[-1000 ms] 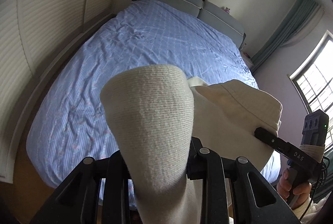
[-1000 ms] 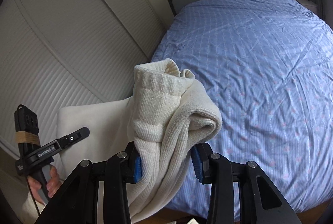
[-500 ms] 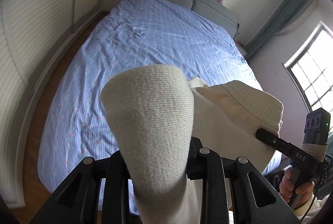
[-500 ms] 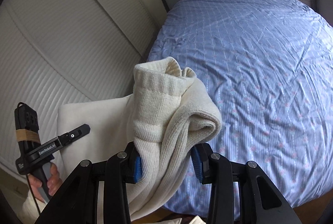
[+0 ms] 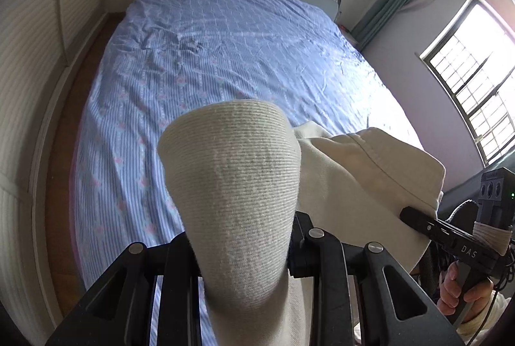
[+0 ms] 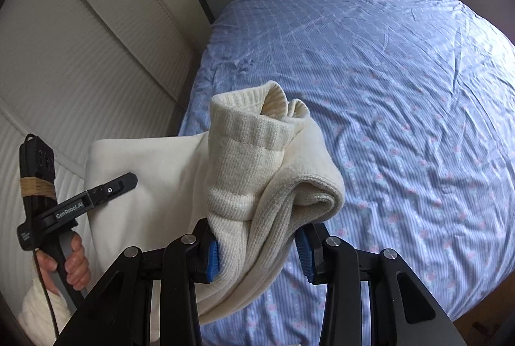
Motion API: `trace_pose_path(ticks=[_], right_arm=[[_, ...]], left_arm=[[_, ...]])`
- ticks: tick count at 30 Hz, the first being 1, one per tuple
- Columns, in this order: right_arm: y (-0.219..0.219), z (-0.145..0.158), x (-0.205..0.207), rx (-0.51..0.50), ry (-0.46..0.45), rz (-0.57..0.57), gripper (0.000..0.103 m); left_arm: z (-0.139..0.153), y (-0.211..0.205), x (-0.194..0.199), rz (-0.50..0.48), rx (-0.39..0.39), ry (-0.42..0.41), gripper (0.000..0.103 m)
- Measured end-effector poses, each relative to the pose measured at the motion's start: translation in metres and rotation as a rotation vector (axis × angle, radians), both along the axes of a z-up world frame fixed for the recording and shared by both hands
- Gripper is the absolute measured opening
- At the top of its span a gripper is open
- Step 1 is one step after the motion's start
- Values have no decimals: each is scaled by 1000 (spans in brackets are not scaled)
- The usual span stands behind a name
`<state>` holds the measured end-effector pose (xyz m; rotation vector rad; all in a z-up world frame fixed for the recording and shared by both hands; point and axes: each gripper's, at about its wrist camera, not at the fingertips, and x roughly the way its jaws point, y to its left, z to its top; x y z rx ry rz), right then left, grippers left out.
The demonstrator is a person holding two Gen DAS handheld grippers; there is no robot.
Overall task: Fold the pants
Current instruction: 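Lift the folded bundle with both grippers and carry it across the bed, then lower the bundle onto the bed edge and open both grippers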
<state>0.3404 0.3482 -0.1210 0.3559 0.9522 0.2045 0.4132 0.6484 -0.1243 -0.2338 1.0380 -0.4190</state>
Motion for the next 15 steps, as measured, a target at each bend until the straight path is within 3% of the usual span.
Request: trace_pose_path(ticks=[5,15], right_arm=[[16,-33,41,-10,75,-51,39],[28,-112,110,-7,201,-122,39]], left_arm=[[-38,3,58,-58,24,52,28],[-102,-10,141,-132,178,105,28]])
